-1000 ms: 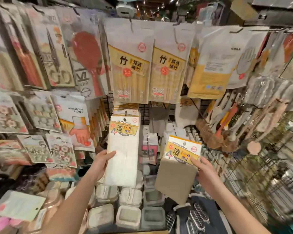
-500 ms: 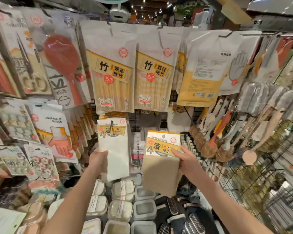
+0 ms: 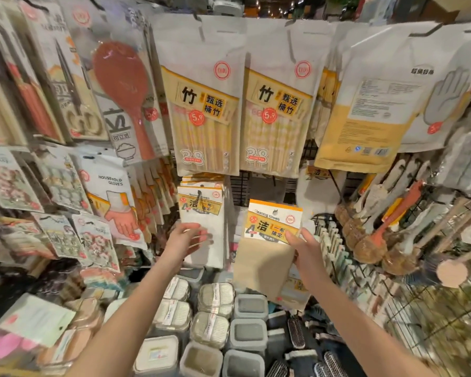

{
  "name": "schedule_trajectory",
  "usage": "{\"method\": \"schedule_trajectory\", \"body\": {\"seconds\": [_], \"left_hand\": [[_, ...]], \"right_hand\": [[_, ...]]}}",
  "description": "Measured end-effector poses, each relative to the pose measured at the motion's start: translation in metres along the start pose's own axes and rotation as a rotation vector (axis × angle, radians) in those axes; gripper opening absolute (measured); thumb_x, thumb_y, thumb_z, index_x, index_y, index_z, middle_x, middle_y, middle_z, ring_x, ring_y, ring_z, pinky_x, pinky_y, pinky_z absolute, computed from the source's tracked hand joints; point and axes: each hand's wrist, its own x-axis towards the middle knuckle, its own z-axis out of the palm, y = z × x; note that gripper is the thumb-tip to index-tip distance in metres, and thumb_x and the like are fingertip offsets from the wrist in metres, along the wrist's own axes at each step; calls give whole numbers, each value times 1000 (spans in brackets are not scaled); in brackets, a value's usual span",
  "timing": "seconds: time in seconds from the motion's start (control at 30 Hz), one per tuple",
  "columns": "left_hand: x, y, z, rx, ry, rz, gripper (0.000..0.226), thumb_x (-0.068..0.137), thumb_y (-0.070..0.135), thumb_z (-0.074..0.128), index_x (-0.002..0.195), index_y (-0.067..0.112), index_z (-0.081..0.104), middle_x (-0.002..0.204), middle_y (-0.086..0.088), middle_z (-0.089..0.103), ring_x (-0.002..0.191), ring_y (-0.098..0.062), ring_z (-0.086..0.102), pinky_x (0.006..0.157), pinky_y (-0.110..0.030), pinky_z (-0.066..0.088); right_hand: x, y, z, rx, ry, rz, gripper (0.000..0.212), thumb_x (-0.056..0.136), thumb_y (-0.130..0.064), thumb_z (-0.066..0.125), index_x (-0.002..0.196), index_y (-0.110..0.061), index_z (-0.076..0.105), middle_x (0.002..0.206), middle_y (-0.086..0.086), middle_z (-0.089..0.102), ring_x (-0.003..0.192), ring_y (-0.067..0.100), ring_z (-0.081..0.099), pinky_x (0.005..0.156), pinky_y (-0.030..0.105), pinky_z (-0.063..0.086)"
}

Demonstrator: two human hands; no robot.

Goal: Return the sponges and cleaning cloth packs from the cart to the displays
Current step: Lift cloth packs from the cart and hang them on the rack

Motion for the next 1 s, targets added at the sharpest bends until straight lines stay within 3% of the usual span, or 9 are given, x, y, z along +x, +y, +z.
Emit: {"method": "schedule_trajectory", "body": {"seconds": [0.13, 0.33, 0.5, 0.6, 0.67, 0.8, 0.9, 1.0], "left_hand": [[-2, -4, -4, 40, -31, -10, 9, 95, 8, 52, 100, 11, 59, 94, -8, 73, 83, -18, 69, 91, -37, 51], [-1, -4, 5, 15, 3, 6, 9, 94, 8, 54, 99, 12, 61, 88, -3, 74, 84, -18, 69, 92, -36, 51], [-4, -1, 32, 58, -39, 7, 11, 95, 8, 50, 98, 11, 60, 90, -6, 71, 86, -19, 67, 92, -36, 50], [-4, 0, 49, 116, -74, 5, 13, 95, 8, 48, 99, 11, 60, 93, -8, 70, 86, -19, 66, 91, -36, 51], [-4, 0, 55, 136, -90, 9, 13, 96, 9, 48, 100, 11, 60, 96, -11, 70, 86, -20, 66, 90, -36, 51], [-3, 5, 60, 137, -111, 34, 14, 96, 9, 48, 101, 10, 61, 89, -6, 71, 86, -21, 67, 93, -39, 50], [-6, 6, 56, 142, -136, 30, 15, 97, 11, 49, 104, 8, 61, 93, -8, 71, 88, -22, 68, 94, -39, 50], [-7, 5, 53, 149, -149, 11, 16, 97, 11, 49, 106, 6, 61, 93, -7, 71, 88, -20, 68, 94, -39, 50]], "right_hand": [[-2, 9, -4, -7, 13, -46, 17, 92, -19, 57, 107, -19, 65, 103, 1, 73, 95, 21, 68, 81, 38, 49], [2, 10, -9, -52, 89, -84, 15, 93, -22, 56, 102, -17, 67, 96, 3, 74, 90, 23, 67, 79, 39, 50], [10, 8, -10, -64, 81, -120, 15, 93, -20, 56, 102, -14, 66, 91, -4, 75, 79, 4, 69, 67, 16, 49], [21, 11, -6, -71, 50, -134, 10, 93, -18, 58, 99, -12, 65, 94, -1, 75, 91, 15, 70, 78, 23, 51], [29, 12, 2, -64, 55, -157, 7, 93, -15, 58, 95, -9, 63, 93, 3, 74, 93, 22, 69, 77, 24, 52], [32, 20, 13, -129, 139, -242, 32, 91, -36, 58, 84, -5, 53, 80, 26, 60, 72, 39, 59, 64, 50, 49], [25, 24, 11, -156, 262, -284, 34, 91, -35, 57, 73, -7, 47, 61, 20, 44, 53, 25, 39, 50, 37, 33], [17, 23, 11, -206, 303, -308, 29, 92, -28, 57, 71, -10, 48, 57, 11, 47, 50, 20, 41, 47, 32, 34]]}}
